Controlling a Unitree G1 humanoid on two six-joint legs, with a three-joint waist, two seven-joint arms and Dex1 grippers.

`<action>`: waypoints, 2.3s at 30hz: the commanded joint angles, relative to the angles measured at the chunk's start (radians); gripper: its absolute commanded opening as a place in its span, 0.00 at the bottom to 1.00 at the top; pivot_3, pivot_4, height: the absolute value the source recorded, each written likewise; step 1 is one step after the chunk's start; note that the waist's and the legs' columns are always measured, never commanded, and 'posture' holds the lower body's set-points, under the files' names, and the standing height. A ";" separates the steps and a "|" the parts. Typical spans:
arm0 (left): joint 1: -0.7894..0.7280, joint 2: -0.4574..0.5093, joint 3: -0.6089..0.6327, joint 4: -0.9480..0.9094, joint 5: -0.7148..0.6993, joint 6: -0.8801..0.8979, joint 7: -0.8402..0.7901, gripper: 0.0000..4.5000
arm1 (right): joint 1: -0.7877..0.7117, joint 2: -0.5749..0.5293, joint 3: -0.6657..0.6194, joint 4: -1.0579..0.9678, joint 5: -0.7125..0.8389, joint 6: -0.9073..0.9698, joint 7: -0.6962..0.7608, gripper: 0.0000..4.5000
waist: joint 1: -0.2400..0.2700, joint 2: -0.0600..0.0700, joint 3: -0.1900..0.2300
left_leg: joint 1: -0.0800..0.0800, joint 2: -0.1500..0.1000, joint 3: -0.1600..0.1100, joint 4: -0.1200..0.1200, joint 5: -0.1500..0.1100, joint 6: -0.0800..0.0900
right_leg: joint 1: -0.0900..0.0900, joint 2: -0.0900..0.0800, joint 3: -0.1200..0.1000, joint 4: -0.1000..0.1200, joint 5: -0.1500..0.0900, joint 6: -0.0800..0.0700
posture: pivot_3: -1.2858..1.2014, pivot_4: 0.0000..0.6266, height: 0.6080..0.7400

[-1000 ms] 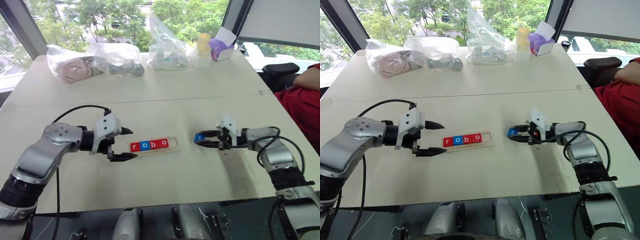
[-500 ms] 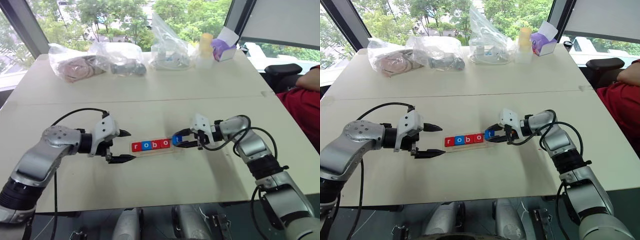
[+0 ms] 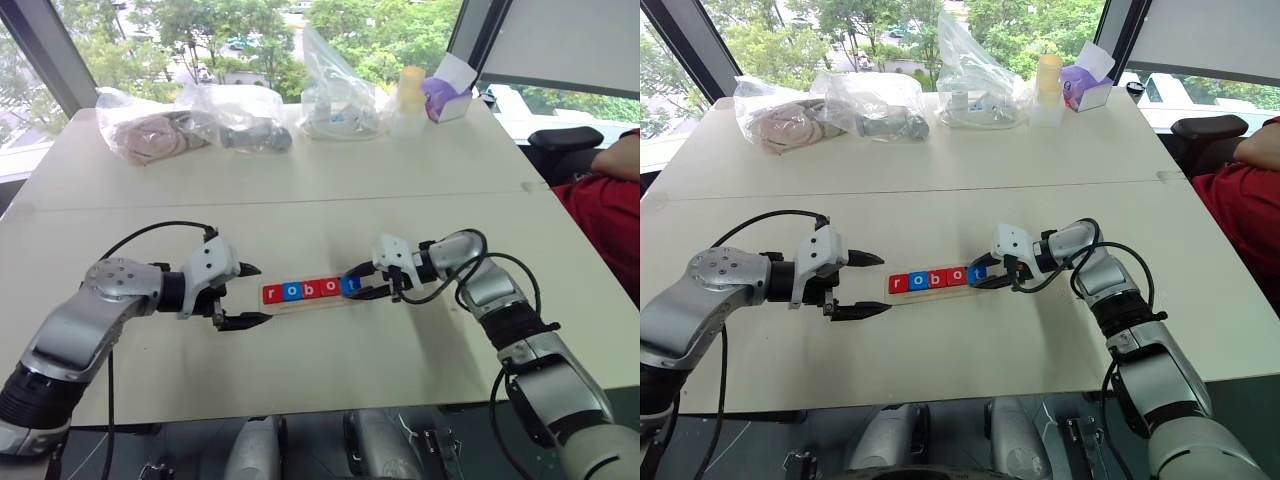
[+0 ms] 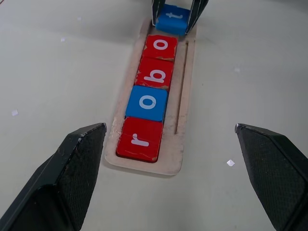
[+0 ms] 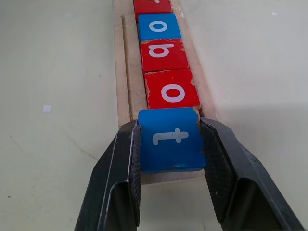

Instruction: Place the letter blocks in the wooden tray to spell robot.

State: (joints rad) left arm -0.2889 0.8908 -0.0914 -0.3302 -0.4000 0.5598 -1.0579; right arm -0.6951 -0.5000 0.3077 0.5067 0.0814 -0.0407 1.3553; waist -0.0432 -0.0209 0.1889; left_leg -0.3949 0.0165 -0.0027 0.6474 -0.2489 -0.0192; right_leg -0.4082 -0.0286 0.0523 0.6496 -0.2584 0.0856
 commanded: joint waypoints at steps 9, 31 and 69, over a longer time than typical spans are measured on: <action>-0.019 -0.002 0.017 -0.019 0.009 -0.018 0.010 1.00 | -0.051 0.027 -0.013 0.070 -0.029 -0.090 -0.016 0.38 | 0.000 0.000 0.000 | 0.000 0.000 0.000 0.000 0.000 0.000 | 0.000 0.000 0.000 0.000 0.000 0.000 | 0.52 0.24 1.00; -0.019 -0.017 0.016 -0.021 0.008 -0.005 0.014 1.00 | 0.011 -0.078 -0.117 -0.035 -0.008 -0.018 -0.100 0.99 | -0.002 0.000 0.000 | 0.000 0.000 0.000 0.000 0.000 0.000 | 0.000 -0.001 0.000 0.000 -0.001 -0.001 | 0.52 0.24 1.00; 0.399 0.005 0.437 -0.156 -0.131 0.168 0.121 1.00 | 0.422 -0.179 -0.394 -0.652 0.249 0.514 -0.343 0.99 | 0.010 0.003 0.002 | -0.002 0.001 -0.003 -0.003 -0.001 0.000 | -0.001 -0.005 -0.001 -0.001 -0.002 -0.003 | 0.52 0.24 1.00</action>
State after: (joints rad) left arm 0.1054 0.9013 0.2894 -0.4474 -0.4995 0.7149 -0.9538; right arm -0.2654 -0.6530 -0.0117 -0.0413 0.2728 0.3975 1.0389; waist -0.0335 -0.0178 0.1908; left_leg -0.3967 0.0167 -0.0047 0.6451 -0.2494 -0.0190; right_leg -0.4094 -0.0345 0.0515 0.6486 -0.2604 0.0823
